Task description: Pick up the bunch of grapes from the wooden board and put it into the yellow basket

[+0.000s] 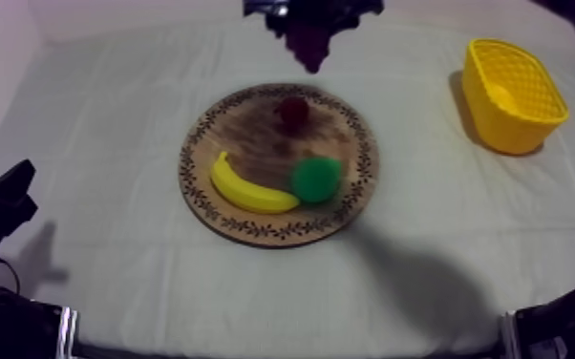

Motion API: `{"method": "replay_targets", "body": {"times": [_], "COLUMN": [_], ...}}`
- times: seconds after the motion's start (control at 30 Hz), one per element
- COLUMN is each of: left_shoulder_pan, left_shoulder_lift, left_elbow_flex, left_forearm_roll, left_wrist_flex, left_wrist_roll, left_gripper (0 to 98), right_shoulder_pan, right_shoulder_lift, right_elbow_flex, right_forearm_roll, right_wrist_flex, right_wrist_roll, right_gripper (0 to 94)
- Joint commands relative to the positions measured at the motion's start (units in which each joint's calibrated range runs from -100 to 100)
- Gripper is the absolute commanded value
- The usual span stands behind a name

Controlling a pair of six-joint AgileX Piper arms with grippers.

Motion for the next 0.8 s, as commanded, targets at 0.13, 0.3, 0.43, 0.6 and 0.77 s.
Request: {"method": "replay_targets", "body": {"times": [0.13,0.3,0.43,0.6,0.77], "left_shoulder_pan": [0.0,0.0,0.0,0.0,0.0], "left_shoulder_lift": [0.0,0.0,0.0,0.0,0.0], "left_elbow_flex": [-0.03,-0.03,-0.03,-0.03,-0.03], "left_forearm_roll": [0.02,0.02,0.02,0.02,0.02], "left_wrist_flex": [0.01,0.01,0.01,0.01,0.01], "left_wrist_roll": [0.01,0.01,0.01,0.01,0.01], "left_gripper": [0.1,0.1,0.1,0.1,0.1], "right_shoulder_pan": [3.95,7.3,10.24,14.0,18.18], "right_shoulder_lift": [-7.72,-12.51,-15.56,-18.2,-20.19], "right_elbow_flex": [6.14,10.94,14.31,18.62,22.55], "right_forearm_roll": [1.52,3.14,3.94,4.55,5.5], "right_wrist_flex": [-3.37,-7.43,-11.28,-16.61,-22.16], "right_wrist_roll": [2.45,3.83,5.13,6.83,7.87], "right_gripper": [29.3,29.6,30.0,30.1,30.2]}}
